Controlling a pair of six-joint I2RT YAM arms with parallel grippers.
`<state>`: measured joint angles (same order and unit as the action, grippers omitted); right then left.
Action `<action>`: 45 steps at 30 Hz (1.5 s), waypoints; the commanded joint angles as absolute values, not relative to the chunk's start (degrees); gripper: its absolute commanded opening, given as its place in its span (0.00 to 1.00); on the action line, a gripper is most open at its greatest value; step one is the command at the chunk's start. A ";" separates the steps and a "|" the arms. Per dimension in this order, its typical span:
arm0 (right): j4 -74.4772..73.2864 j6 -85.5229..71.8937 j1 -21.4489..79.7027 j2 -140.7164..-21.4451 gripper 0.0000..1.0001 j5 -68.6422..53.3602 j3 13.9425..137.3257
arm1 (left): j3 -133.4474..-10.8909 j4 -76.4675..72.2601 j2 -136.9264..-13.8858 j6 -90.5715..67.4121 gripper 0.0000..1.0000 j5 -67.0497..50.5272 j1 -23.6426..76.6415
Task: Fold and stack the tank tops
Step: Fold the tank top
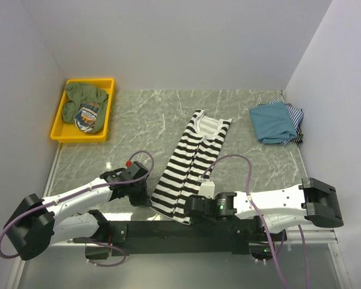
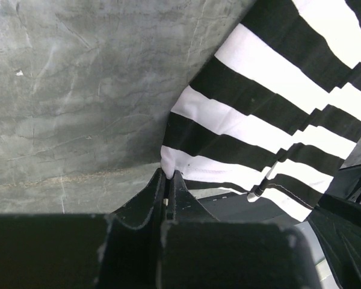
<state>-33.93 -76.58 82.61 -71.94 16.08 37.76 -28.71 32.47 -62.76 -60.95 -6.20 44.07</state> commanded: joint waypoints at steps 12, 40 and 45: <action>-34.54 -75.06 82.70 -73.65 0.37 17.40 39.29 | -29.44 33.31 -61.96 -61.26 0.01 -5.01 44.21; -30.24 -70.75 82.79 -80.59 0.00 17.32 44.38 | -29.53 33.75 -61.52 -61.52 0.01 -4.57 44.21; -30.06 -70.40 82.88 -82.79 0.00 15.38 43.59 | -29.35 33.75 -61.35 -61.52 0.01 -4.92 44.21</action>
<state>-31.40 -70.78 83.00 -82.26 15.57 42.37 -28.71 33.41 -62.39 -61.19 -5.67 44.07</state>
